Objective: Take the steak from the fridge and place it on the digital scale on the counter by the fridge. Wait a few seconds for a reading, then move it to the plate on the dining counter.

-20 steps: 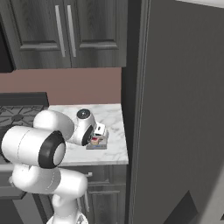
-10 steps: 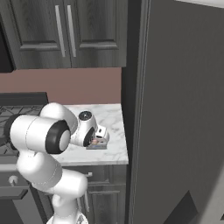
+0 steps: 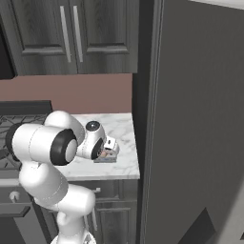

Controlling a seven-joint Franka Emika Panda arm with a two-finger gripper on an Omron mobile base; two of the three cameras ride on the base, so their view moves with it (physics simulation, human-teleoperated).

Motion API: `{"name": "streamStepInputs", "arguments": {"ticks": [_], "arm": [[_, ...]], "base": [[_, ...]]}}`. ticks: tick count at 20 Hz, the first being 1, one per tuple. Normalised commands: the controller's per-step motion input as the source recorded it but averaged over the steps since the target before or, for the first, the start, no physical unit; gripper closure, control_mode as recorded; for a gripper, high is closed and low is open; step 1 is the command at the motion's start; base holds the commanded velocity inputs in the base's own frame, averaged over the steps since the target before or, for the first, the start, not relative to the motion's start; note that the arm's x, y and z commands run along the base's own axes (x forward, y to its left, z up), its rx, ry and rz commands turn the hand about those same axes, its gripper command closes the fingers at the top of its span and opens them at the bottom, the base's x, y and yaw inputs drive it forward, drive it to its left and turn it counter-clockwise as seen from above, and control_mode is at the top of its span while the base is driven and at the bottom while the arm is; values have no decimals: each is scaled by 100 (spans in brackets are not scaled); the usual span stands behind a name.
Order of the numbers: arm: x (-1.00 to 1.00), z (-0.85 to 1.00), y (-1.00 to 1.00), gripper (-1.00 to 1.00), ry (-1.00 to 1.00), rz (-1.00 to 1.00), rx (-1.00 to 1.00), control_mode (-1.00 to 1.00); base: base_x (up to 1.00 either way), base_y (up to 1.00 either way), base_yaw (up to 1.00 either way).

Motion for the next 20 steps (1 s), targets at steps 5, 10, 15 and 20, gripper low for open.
{"name": "streamStepInputs", "arguments": {"ticks": [5,10,15,20], "arm": [[-9,22,0,100,-9,0,3,-100],[-34,79,11,100,-13,0,7,-100],[-61,100,16,100,-11,0,7,-100],[-70,100,15,100,1,0,6,-100]], "base": [[0,0,0],[0,0,0],[0,0,0],[0,0,0]]}}
